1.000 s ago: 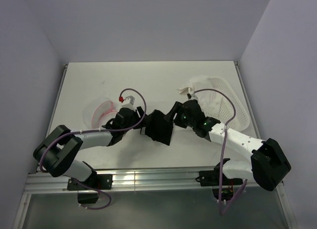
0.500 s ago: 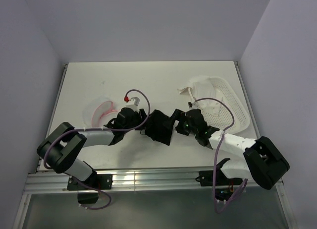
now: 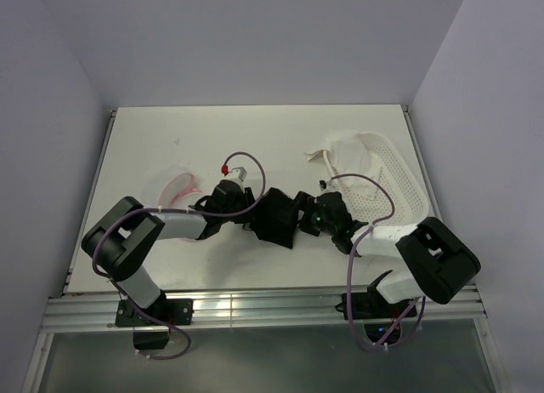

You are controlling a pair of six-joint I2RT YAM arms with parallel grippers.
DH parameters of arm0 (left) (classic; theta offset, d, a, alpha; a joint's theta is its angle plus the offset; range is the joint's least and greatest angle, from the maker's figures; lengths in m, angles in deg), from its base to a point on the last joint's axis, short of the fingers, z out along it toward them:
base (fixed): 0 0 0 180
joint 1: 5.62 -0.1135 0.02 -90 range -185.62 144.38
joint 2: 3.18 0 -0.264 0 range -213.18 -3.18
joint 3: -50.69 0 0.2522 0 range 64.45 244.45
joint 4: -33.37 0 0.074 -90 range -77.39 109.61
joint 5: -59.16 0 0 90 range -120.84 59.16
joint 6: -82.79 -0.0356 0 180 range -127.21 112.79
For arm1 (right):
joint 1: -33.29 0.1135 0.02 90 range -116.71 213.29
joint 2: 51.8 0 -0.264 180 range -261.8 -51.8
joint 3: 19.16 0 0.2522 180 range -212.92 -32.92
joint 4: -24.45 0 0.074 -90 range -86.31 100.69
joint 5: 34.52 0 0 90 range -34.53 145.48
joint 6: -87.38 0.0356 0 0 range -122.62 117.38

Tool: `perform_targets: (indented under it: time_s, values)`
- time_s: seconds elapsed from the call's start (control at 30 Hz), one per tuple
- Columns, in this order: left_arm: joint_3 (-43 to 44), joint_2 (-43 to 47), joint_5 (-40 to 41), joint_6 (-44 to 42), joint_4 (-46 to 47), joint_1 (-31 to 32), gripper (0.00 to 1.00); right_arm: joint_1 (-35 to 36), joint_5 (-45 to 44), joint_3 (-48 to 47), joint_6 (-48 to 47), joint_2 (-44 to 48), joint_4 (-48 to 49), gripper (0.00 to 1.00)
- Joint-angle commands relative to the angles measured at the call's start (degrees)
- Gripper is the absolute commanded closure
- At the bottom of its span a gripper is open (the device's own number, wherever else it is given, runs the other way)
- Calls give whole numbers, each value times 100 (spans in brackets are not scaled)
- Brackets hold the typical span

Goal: Place the bra in the laundry bag and zip it closed

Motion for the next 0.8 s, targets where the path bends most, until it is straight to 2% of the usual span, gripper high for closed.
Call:
perform_targets:
  time_s: [0.0, 0.2, 0.37, 0.5, 0.53, 0.6, 0.63, 0.73, 0.77]
  values:
    - [223, -108, 20, -94, -89, 20, 60, -33, 101, -55, 99, -156, 626, 6]
    - [267, -152, -103, -32, -10, 20, 60, -33, 110, -222, 134, -341, 688, 8]
    - [285, -170, -200, -6, 25, 20, 61, 28, 67, -425, 152, -517, 592, 16]
    - [276, -135, -252, 3, 43, 29, 61, 37, -12, -504, 204, -631, 495, 28]
    - [276, -117, -270, 3, 52, 20, 61, 46, -108, -530, 196, -632, 338, 36]
    - [285, -65, -279, -6, 25, 29, 61, 46, -232, -618, 161, -588, 171, 44]
    - [285, -21, -253, -6, -10, 29, 60, 63, -380, -662, 134, -562, -91, 52]
    - [320, 207, -95, -6, -194, 20, 59, 116, -680, -864, -15, -430, -715, 67]
    - [355, 330, -51, -15, -273, 20, 59, 142, -872, -917, -50, -412, -866, 69]
